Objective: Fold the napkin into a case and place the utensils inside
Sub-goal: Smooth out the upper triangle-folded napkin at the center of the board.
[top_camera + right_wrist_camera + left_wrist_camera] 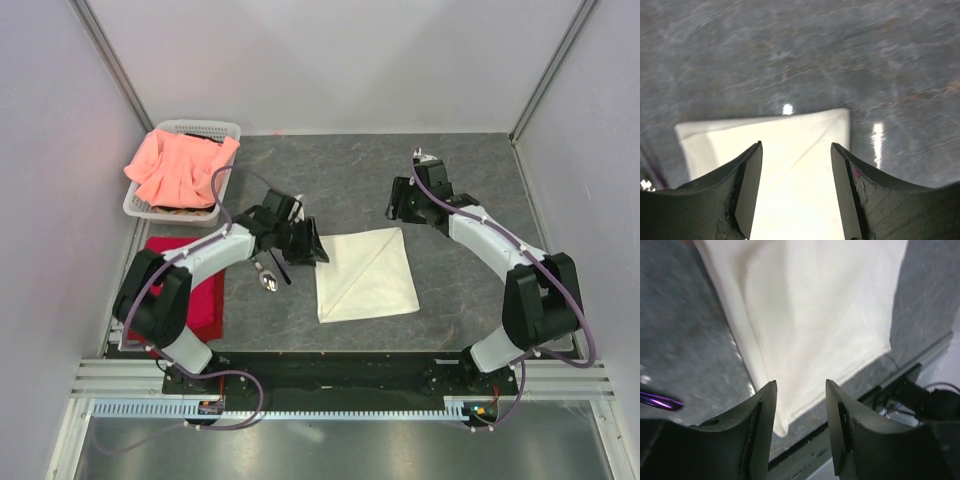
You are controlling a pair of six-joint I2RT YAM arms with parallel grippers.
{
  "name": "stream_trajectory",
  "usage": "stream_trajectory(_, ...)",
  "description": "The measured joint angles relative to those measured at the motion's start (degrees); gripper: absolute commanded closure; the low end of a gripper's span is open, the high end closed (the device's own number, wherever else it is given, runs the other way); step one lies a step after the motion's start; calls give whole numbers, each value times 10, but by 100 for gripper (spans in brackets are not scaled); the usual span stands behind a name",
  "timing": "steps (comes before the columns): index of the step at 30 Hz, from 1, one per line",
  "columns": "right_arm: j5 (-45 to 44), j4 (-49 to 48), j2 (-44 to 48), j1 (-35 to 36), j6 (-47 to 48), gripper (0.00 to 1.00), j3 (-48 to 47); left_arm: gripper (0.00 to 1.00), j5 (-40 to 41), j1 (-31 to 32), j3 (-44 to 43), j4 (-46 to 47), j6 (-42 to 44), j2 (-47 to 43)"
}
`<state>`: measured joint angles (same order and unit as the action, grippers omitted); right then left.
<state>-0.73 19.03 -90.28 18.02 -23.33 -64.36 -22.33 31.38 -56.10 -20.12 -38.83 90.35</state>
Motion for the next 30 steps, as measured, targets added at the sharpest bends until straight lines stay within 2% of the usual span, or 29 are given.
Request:
stream_trajectory(2, 10, -5, 26, 20, -10, 39, 16, 54, 16, -20, -38, -8, 15, 35)
stream_trajectory(4, 20, -14, 41, 47, -21, 47, 35, 57, 30, -36, -69, -15, 26, 71)
stream_trajectory(8, 40, -38, 42, 103, -45, 67, 74, 54, 40, -59, -113, -29, 35, 130)
stream_trajectory(12, 59, -69, 26, 128, -65, 76, 113, 51, 45, -62, -140, -37, 36, 167)
stream_trajectory(20, 55, -107, -32, 129, -72, 77, 170, 46, 43, -62, -150, -38, 35, 188)
stream_trajectory(24, 52, -120, -34, 128, -69, 76, 170, 35, 43, -62, -138, -30, 35, 177)
stream_trajectory(29, 45, -108, -22, 129, -70, 71, 170, 35, 41, -61, -120, -23, 35, 155)
stream_trajectory(30, 43, -103, -15, 132, -70, 69, 170, 38, 40, -61, -120, -19, 35, 155)
